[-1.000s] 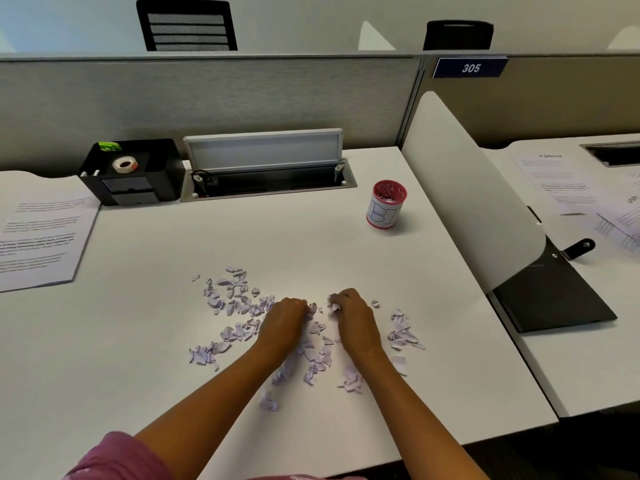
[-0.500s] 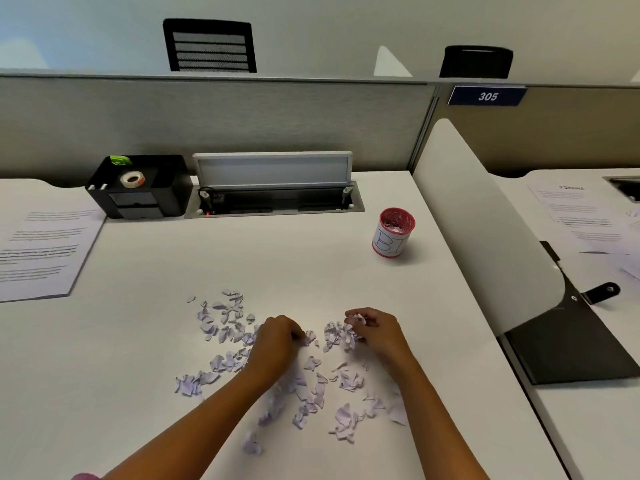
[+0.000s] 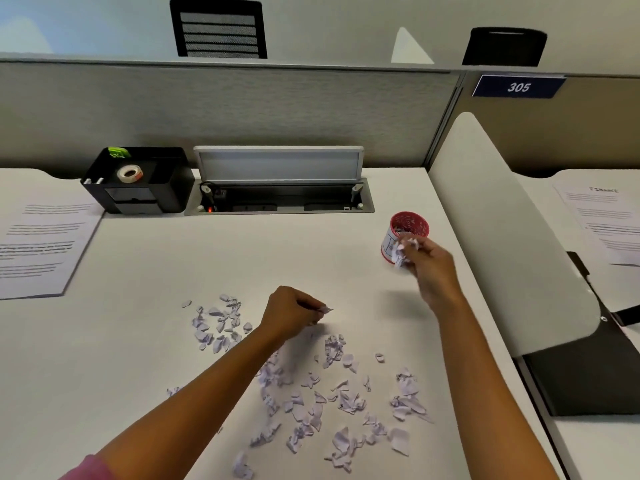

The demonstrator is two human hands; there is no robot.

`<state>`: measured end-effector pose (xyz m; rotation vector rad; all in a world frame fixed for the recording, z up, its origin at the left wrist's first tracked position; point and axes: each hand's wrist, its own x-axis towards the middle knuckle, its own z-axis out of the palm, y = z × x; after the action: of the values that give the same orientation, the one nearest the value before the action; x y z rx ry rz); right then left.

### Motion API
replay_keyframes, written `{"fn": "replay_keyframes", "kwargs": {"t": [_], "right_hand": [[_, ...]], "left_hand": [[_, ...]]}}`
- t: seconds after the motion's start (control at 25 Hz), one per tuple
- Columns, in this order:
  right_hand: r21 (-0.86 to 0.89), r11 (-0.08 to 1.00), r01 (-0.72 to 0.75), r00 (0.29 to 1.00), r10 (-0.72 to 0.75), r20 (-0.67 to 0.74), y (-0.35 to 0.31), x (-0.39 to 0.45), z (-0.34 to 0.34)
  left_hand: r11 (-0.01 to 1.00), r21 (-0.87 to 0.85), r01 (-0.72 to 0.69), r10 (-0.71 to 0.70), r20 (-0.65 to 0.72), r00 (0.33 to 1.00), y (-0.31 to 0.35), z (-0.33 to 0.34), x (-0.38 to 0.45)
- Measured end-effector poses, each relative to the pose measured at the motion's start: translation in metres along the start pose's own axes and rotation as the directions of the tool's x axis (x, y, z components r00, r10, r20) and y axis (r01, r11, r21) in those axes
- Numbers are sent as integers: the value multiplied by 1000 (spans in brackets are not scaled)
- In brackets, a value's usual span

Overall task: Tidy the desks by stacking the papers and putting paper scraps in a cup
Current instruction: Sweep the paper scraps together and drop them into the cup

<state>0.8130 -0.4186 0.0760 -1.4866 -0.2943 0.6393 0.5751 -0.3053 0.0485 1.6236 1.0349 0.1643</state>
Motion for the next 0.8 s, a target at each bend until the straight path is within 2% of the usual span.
{"fn": "replay_keyframes", "kwargs": {"t": [0.08, 0.16, 0.24, 0.32, 0.44, 0.52, 0.64, 0.8], "right_hand": [[-50, 995, 90, 990, -95, -102, -12, 30, -5], [-208, 962, 179, 969, -209, -134, -18, 52, -8], [-399, 877, 267, 939, -329, -96, -23, 64, -6], [-533, 784, 317, 921, -389, -25, -24, 72, -4], [-643, 699, 313, 932, -357, 66, -19, 78, -8], [-666, 681, 304, 946, -300, 125, -18, 81, -12], [-570, 774, 275, 961, -198, 194, -19, 88, -18], [-412, 901, 139, 984, -80, 158, -24, 97, -26]], "left_hand": [[997, -77, 4, -2, 31, 1000, 12, 3, 8], [992, -123, 6, 2, 64, 998, 27, 7, 17], [990, -144, 7, 7, 93, 996, 41, 14, 28], [987, -158, 14, 2, 101, 995, 57, 23, 41], [984, -176, -7, 19, 66, 998, 85, 39, 62], [982, -186, -29, 35, 27, 999, 108, 51, 77], [985, -158, -67, 65, -20, 998, 142, 71, 102], [991, -93, -96, 94, -25, 995, 171, 91, 125]]}}
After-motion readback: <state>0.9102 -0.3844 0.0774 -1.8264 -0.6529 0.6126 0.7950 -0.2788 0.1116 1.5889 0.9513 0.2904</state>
